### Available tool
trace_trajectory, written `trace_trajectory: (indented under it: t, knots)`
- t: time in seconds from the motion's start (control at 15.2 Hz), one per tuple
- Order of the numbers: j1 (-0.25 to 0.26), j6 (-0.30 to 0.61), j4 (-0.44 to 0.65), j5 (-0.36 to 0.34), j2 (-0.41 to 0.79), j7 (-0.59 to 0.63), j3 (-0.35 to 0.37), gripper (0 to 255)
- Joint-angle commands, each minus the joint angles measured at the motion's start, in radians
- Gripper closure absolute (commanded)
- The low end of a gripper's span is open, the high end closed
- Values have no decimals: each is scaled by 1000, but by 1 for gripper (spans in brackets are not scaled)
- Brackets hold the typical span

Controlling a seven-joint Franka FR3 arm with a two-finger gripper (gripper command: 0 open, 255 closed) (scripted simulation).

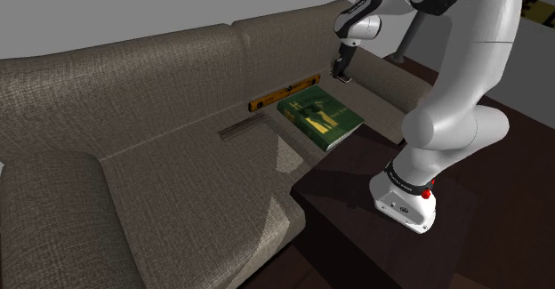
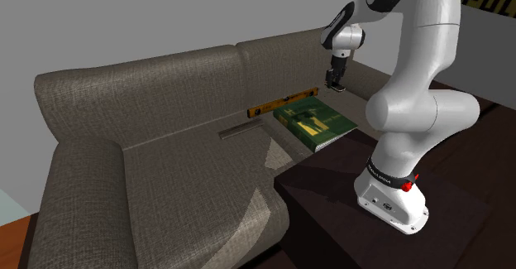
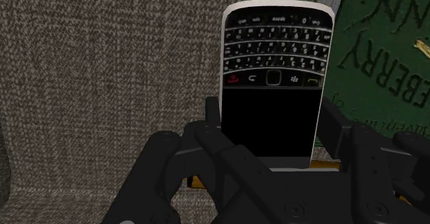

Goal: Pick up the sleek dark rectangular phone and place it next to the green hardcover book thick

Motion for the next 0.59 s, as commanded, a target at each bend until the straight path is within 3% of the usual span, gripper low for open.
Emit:
trace_trajectory:
  t: [0.0,0.07,0.53]
  knots:
    - [-25,-29,76,2,48,-31,-7,255]
    - [-38,-50,126,3,78,-47,-10,255]
    - [-40,14,125,8,141,-51,-7,255]
